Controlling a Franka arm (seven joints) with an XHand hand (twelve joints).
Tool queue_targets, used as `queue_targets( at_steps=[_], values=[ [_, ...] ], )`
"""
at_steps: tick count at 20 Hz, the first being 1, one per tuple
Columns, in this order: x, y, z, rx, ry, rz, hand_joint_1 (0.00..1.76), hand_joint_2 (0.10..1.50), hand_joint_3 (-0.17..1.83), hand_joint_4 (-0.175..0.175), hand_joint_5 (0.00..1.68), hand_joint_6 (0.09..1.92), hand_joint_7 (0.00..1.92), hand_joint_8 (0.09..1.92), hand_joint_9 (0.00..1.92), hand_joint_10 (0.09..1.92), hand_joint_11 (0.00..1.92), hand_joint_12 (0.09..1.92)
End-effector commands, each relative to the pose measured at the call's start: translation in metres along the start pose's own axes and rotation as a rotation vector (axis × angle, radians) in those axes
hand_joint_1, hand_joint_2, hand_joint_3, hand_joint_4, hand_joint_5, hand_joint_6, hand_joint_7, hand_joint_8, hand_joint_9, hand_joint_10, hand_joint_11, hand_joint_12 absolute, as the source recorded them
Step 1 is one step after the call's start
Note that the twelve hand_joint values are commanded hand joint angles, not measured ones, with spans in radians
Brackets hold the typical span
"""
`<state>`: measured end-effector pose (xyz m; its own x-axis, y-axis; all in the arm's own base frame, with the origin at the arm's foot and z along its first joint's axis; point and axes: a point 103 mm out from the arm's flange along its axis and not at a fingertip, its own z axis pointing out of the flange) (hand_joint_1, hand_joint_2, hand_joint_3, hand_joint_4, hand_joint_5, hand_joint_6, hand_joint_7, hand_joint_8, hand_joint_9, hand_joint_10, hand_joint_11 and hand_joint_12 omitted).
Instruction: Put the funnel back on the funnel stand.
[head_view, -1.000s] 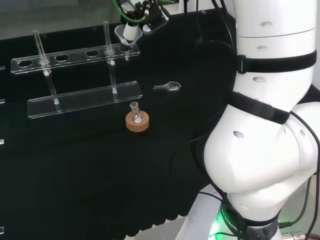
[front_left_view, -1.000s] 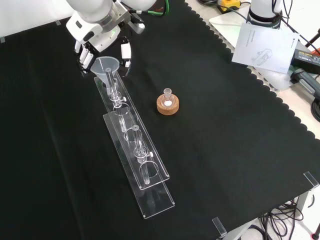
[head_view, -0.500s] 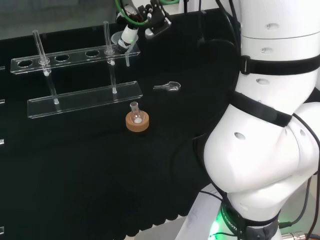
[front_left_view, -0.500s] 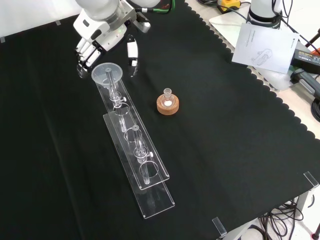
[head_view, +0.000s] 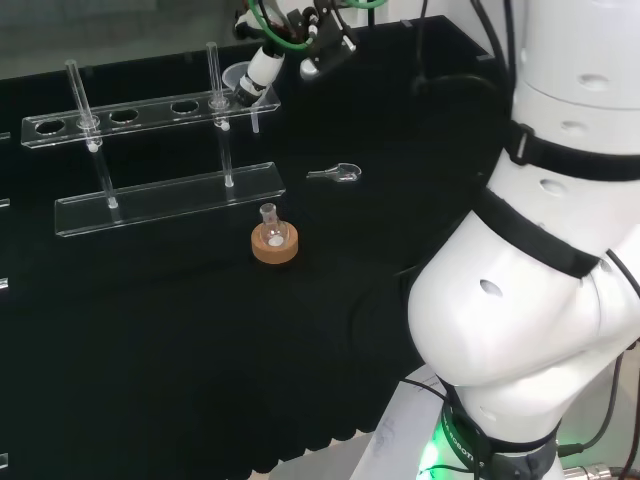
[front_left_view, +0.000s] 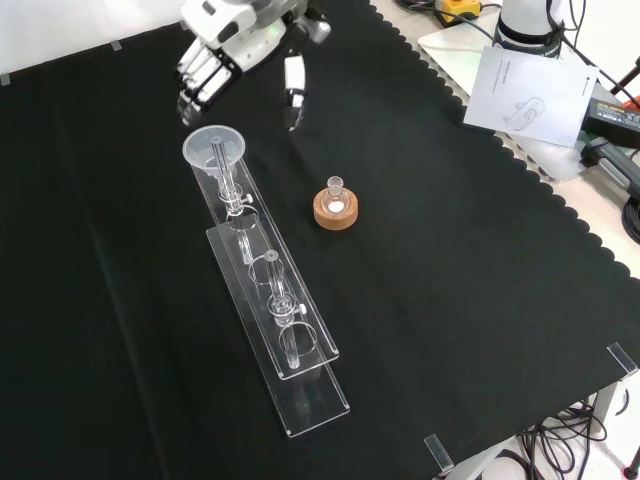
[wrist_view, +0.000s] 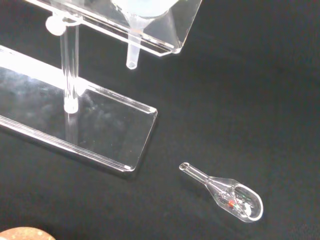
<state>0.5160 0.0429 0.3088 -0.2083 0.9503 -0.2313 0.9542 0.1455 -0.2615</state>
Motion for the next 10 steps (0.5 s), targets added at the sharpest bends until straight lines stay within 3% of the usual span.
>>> queue_targets(
  at_steps=[1, 4, 10],
  values=[
    [-0.004, -0.07, -0.011, -0.102, 0.066, 0.079, 0.54, 0.67, 0.2, -0.03, 0.23, 0.09, 0.07, 0.65, 0.3, 0.7, 0.28, 1.38],
    [-0.008, -0.091, -0.01, -0.096, 0.119, 0.112, 0.53, 0.68, 0.2, -0.031, 0.24, 0.09, 0.08, 0.65, 0.31, 0.7, 0.28, 1.38],
    [-0.009, -0.121, -0.004, -0.099, 0.145, 0.137, 0.54, 0.69, 0.2, -0.032, 0.27, 0.09, 0.1, 0.65, 0.34, 0.69, 0.29, 1.38]
  ],
)
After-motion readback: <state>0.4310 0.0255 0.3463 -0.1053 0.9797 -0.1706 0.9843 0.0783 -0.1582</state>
